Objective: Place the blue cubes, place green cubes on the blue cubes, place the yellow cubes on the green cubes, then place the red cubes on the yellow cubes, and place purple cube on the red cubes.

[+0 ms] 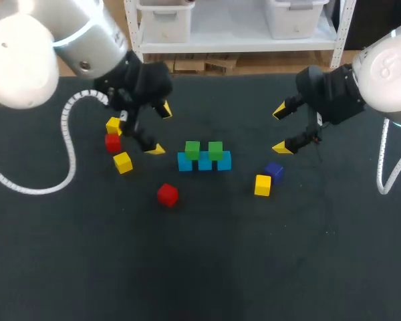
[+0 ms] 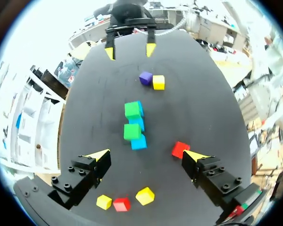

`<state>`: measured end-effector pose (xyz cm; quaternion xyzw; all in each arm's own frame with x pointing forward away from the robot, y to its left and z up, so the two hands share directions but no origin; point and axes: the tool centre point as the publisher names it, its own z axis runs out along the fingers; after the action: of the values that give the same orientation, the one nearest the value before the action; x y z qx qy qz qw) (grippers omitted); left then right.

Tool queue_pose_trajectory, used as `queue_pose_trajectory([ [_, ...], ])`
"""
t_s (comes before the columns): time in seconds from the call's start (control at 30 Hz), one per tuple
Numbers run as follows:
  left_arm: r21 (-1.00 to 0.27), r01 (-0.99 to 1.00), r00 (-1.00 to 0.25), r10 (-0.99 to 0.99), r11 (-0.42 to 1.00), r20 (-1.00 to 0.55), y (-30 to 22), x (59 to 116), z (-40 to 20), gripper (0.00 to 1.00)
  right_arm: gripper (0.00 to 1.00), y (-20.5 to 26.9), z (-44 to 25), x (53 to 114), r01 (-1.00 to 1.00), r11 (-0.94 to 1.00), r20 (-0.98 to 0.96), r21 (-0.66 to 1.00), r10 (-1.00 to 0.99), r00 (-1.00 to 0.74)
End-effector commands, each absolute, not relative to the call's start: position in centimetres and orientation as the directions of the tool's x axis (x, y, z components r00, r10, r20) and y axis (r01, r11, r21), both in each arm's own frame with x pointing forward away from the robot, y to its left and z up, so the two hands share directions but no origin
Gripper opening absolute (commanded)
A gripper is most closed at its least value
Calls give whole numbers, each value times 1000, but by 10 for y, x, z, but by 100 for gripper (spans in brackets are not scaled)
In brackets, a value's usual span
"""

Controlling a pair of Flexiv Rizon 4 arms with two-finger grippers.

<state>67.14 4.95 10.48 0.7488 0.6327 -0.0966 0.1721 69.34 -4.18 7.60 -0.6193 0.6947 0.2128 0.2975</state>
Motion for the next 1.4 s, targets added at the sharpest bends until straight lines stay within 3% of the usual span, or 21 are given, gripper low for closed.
queue_pose_trajectory([
  [0.03,170,966,238,920,-193,-310,69,666,103,100,100,-42,76,694,-987,141,-679,-73,-732,-55],
  [0.3,125,906,420,892,-404,-168,104,674,86,100,100,-42,76,694,-987,141,-679,-73,-732,-55],
  [0.7,51,792,606,774,-609,-185,134,683,57,100,100,-42,76,694,-987,141,-679,-73,-732,-55],
  [1.17,27,727,681,715,-687,-157,140,700,26,100,100,-42,76,694,-987,141,-679,-73,-732,-55],
  [1.2,28,726,682,715,-687,-154,140,701,24,87,100,-42,76,694,-987,141,-679,-73,-732,-55],
  [1.23,40,720,689,707,-693,-159,140,702,24,82,100,-42,76,694,-987,141,-679,-73,-732,-55],
  [1.4,50,712,698,698,-701,-161,145,709,17,82,100,-42,76,694,-987,141,-679,-73,-732,-55],
])
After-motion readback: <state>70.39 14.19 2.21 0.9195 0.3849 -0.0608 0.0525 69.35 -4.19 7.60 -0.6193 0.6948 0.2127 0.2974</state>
